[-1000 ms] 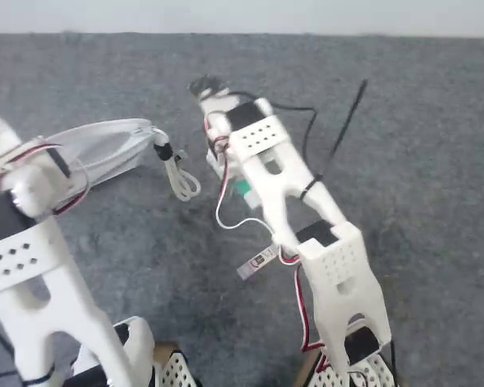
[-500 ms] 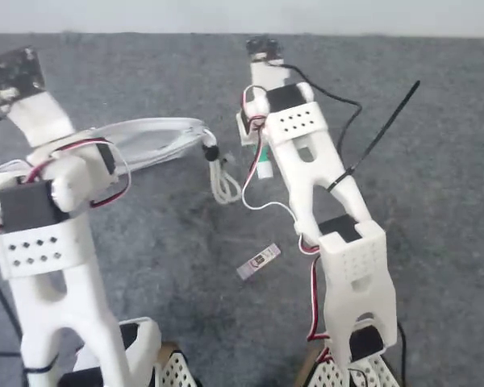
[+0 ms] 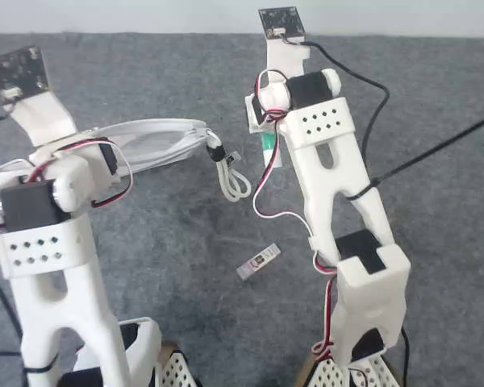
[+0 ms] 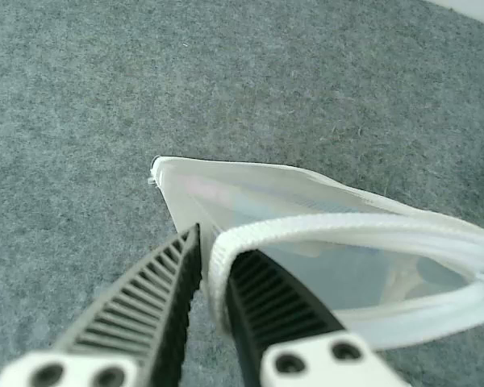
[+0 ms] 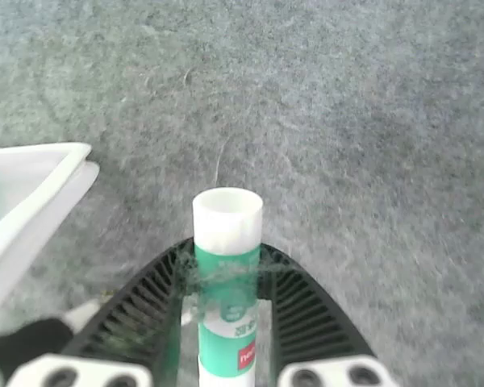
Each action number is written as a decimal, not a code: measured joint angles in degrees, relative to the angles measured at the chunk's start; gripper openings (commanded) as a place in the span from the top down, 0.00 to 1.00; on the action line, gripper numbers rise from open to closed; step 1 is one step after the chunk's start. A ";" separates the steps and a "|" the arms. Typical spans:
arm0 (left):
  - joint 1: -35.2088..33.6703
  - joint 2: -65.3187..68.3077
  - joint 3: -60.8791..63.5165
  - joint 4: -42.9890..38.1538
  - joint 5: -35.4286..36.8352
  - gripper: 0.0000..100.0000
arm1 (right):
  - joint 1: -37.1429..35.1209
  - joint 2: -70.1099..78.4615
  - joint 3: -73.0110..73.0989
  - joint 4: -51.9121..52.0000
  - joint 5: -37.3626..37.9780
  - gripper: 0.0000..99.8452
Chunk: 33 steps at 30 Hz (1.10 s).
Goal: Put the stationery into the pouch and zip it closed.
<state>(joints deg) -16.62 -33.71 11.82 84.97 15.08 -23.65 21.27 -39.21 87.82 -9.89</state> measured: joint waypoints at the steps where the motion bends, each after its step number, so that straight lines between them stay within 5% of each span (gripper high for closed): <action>1: 0.00 0.00 0.00 0.00 0.00 0.99 | -0.09 -0.97 0.00 1.05 0.00 0.99; 22: 0.00 0.00 0.00 0.00 0.00 0.99 | -7.65 -21.27 6.51 9.58 0.00 0.99; 33: -1.76 0.00 0.00 0.00 0.00 0.99 | -8.26 -50.29 42.73 -18.81 0.00 0.99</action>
<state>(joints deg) -18.37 -33.71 11.82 84.97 15.08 -31.91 -29.01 3.52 69.01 -9.89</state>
